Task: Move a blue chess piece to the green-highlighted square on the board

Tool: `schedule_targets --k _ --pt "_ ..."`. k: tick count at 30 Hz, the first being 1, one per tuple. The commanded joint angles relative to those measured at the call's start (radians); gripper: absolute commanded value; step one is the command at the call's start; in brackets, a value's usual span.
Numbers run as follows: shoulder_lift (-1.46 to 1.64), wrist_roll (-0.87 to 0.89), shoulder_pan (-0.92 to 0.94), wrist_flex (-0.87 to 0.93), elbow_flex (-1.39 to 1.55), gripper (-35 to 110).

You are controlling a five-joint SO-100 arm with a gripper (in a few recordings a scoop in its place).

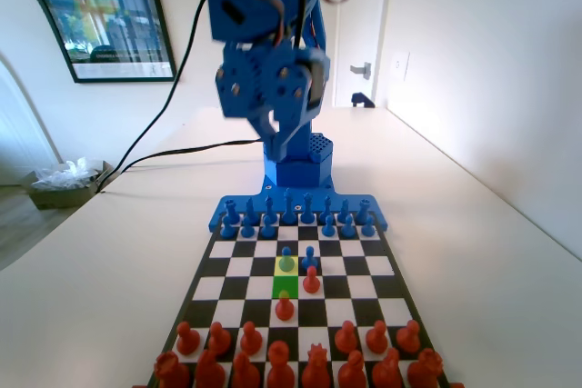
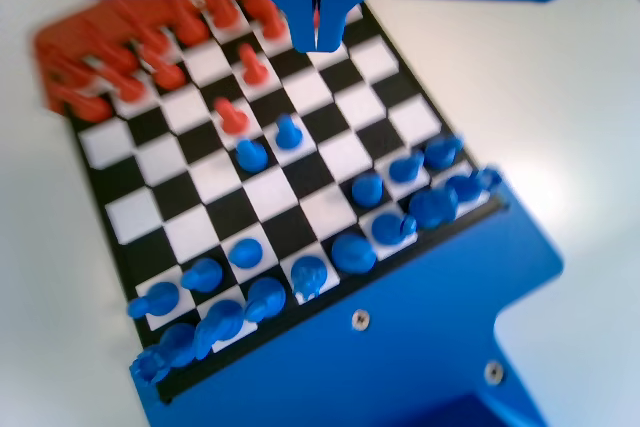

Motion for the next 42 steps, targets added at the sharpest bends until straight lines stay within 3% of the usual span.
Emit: schedule_targets --k 1,18,42 --pt "-0.005 0.091 0.006 -0.067 0.005 1" --pt "-0.063 0.428 -0.048 -0.362 0.207 1" --pt "-0.163 0.626 -0.052 -0.612 0.293 12"
